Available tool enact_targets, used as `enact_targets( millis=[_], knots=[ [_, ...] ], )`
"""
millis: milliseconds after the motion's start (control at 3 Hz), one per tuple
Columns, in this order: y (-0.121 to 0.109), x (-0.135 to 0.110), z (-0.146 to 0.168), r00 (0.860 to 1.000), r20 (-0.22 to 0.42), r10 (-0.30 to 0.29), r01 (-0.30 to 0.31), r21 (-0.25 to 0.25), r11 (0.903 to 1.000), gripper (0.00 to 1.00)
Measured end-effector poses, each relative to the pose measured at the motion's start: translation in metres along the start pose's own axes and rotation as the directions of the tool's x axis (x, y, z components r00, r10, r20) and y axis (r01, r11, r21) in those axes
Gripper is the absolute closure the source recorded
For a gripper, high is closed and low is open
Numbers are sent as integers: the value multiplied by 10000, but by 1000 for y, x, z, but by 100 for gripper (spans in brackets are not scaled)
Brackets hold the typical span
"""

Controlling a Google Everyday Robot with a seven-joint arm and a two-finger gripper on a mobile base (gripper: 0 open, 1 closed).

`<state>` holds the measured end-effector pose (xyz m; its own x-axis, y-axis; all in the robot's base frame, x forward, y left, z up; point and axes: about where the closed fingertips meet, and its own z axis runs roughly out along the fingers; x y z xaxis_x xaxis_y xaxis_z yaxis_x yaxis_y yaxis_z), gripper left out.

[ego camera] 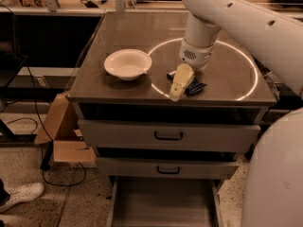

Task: Place rxbar blueberry into bottom drawer

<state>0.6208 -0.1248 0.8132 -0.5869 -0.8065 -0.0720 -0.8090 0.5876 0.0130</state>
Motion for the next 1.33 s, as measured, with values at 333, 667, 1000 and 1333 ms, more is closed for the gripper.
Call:
enact_targets(
  millis=[333,667,1000,1333],
  knots=[
    [0,0,0,10000,0,0,0,0,10000,3],
    [0,0,0,10000,1,0,0,0,10000,26],
    [0,0,0,10000,1,0,0,0,10000,57],
    [0,0,0,10000,1,0,0,0,10000,80]
  ],
)
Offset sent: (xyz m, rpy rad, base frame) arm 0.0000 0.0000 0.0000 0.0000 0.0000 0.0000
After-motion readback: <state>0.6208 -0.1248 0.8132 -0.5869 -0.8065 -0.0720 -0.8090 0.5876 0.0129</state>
